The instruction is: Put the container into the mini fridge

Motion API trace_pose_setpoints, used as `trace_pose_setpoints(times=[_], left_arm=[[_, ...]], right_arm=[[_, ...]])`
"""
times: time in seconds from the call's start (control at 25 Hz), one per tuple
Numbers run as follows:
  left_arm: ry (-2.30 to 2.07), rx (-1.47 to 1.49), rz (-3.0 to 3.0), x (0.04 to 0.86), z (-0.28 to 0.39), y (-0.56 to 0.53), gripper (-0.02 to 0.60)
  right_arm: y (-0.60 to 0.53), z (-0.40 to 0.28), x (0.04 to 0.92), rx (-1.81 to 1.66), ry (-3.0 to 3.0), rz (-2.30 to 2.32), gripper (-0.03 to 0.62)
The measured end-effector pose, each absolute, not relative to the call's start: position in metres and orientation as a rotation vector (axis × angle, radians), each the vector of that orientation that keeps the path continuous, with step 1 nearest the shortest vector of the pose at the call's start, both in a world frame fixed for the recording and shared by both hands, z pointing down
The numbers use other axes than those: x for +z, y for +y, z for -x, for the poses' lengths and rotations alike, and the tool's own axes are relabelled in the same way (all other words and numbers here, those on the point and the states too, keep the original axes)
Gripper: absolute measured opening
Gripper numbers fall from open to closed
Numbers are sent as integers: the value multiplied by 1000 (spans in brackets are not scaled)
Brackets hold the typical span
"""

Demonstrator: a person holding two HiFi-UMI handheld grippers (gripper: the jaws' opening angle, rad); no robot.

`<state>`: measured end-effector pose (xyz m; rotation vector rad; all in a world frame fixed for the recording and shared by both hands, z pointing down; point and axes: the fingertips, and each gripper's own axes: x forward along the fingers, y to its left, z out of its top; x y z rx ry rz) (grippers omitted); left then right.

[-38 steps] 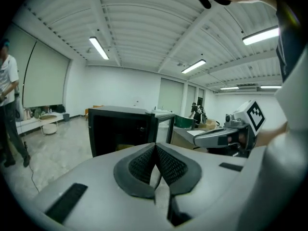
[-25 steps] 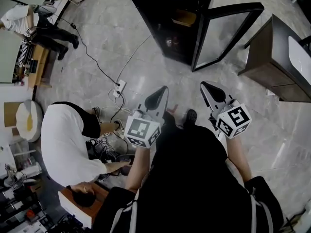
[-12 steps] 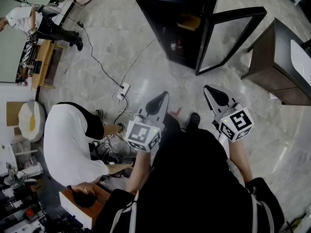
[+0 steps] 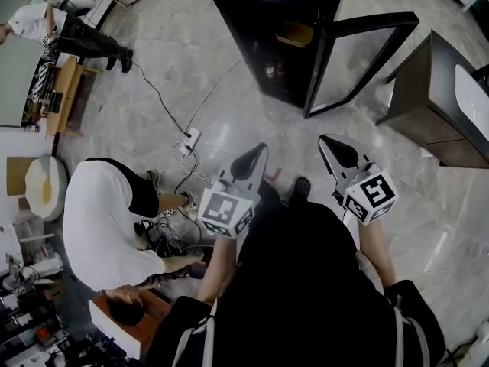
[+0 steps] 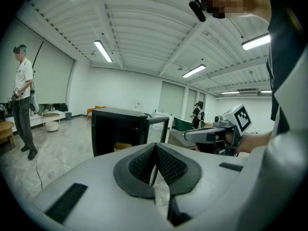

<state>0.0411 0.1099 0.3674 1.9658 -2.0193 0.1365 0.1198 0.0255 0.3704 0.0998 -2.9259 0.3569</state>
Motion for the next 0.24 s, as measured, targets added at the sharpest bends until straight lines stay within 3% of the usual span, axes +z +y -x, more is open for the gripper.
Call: trace_pose_setpoints(times=[0.24], left_arm=[[-2018, 138, -1970, 365, -42, 110, 32]], right_arm=[[26, -121, 368, 343, -2928, -100, 18]])
